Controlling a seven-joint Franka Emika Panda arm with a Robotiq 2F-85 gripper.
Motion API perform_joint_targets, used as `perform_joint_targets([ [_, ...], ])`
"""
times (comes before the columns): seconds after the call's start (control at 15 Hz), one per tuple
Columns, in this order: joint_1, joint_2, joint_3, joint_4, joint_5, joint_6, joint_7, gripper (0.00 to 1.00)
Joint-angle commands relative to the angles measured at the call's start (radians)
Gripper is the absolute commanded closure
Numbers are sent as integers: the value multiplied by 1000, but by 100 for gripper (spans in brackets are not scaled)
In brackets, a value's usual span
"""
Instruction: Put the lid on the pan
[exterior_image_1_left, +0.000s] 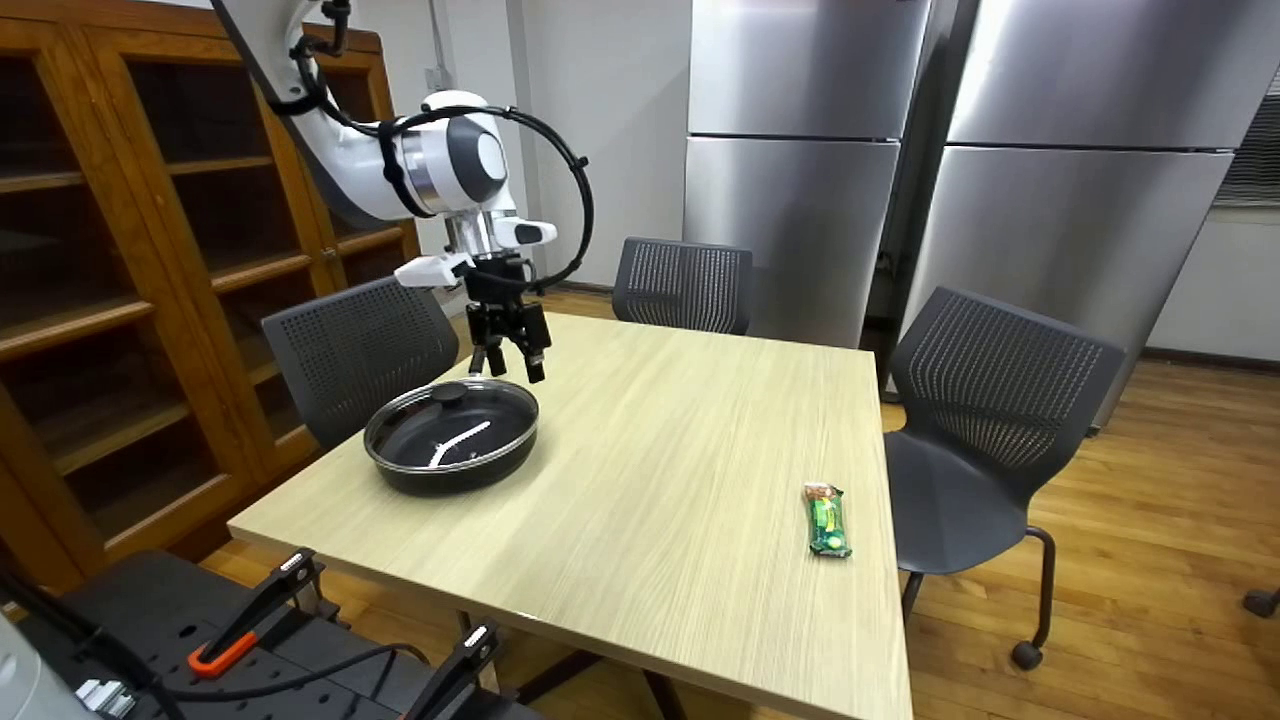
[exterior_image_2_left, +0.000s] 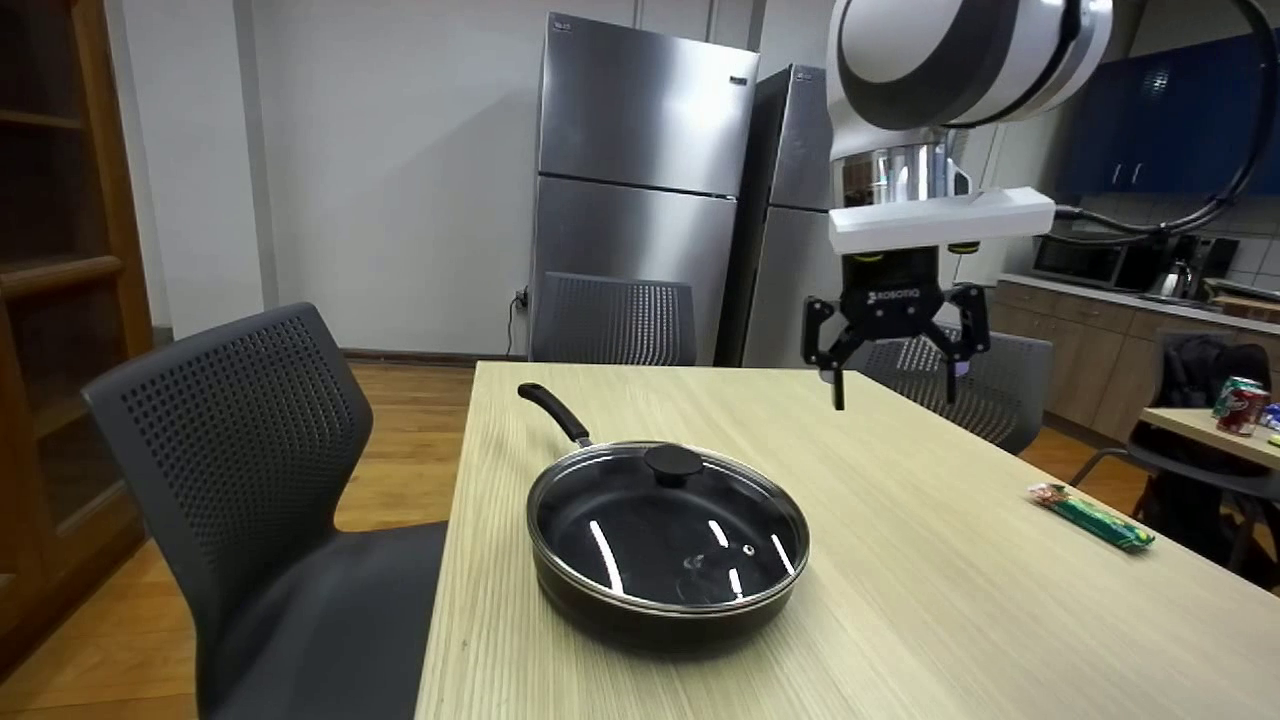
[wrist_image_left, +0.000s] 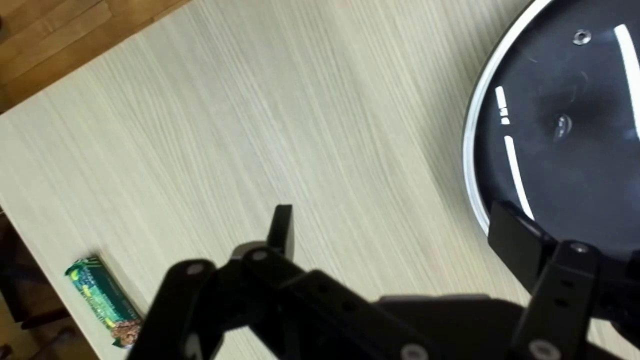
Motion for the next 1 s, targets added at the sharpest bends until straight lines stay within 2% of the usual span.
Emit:
perform_joint_targets([
  [0.0,-37,-92,-17,-119,-65,46,-34,0],
  [0.2,-70,-117,-33,-173,-84,73,-44,0],
  [0.33,-109,-123,-35,-197,-58,79,-74,0],
  [0.4,-82,-75,-30,-139,-67,54,-29,0],
  [0.93,-87,-69,-27,-142,-65,55,-31,0],
])
